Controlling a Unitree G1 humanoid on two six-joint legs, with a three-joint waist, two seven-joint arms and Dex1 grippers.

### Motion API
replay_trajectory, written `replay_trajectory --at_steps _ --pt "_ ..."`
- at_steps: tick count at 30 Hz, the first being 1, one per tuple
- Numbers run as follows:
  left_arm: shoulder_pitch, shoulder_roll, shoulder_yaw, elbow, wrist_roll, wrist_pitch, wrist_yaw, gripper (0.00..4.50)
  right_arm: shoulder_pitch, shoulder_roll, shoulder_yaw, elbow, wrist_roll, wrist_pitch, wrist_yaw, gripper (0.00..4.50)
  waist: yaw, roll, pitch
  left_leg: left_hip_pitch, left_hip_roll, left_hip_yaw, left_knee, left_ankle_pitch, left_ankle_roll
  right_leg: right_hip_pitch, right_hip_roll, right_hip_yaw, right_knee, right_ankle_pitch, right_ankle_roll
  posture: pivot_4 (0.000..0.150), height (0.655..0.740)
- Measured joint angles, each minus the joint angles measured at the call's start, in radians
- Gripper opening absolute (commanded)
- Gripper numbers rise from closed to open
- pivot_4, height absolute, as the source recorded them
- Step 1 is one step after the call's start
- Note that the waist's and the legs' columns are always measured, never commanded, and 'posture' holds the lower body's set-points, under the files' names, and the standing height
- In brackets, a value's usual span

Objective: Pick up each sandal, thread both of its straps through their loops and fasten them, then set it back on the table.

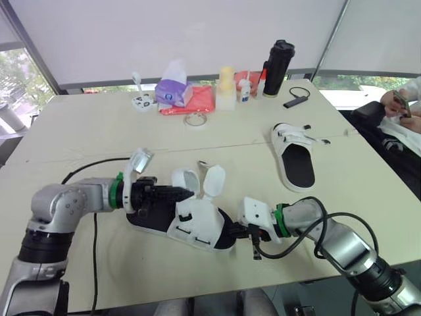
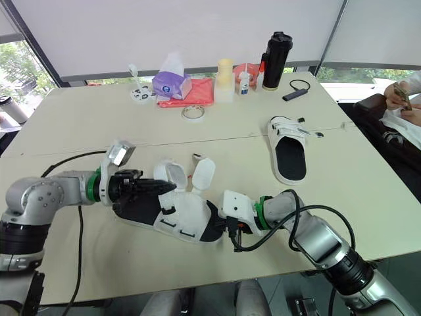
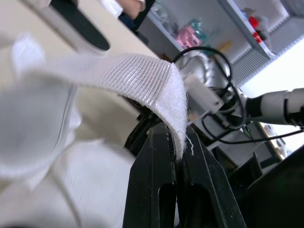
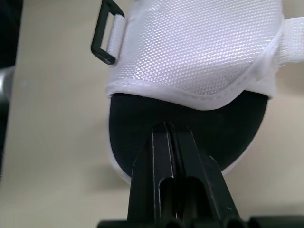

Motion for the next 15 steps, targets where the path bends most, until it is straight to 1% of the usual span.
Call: replay_trajectory --at_steps 8,15 --pt "-0.001 0.007 -0.001 0.006 0.009 -0.005 -0.004 0.03 -0.115 0.085 0.011 0.141 -0.053 -0.026 -0.011 0.0 0.003 -0.001 0.001 0.0 0.0 0.0 0.0 0.0 -0.001 0.0 0.0 0.0 0.0 0.0 0.0 0.15 0.74" --pt "0.009 0.017 -0.002 0.007 0.043 -0.032 -0.008 0.03 -0.127 0.091 0.011 0.173 -0.082 -0.076 0.002 0.0 0.004 -0.001 0.001 -0.001 -0.001 0.002 0.0 0.001 -0.001 0.0 0.001 0.0 0.001 0.0 0.001 0.15 0.74"
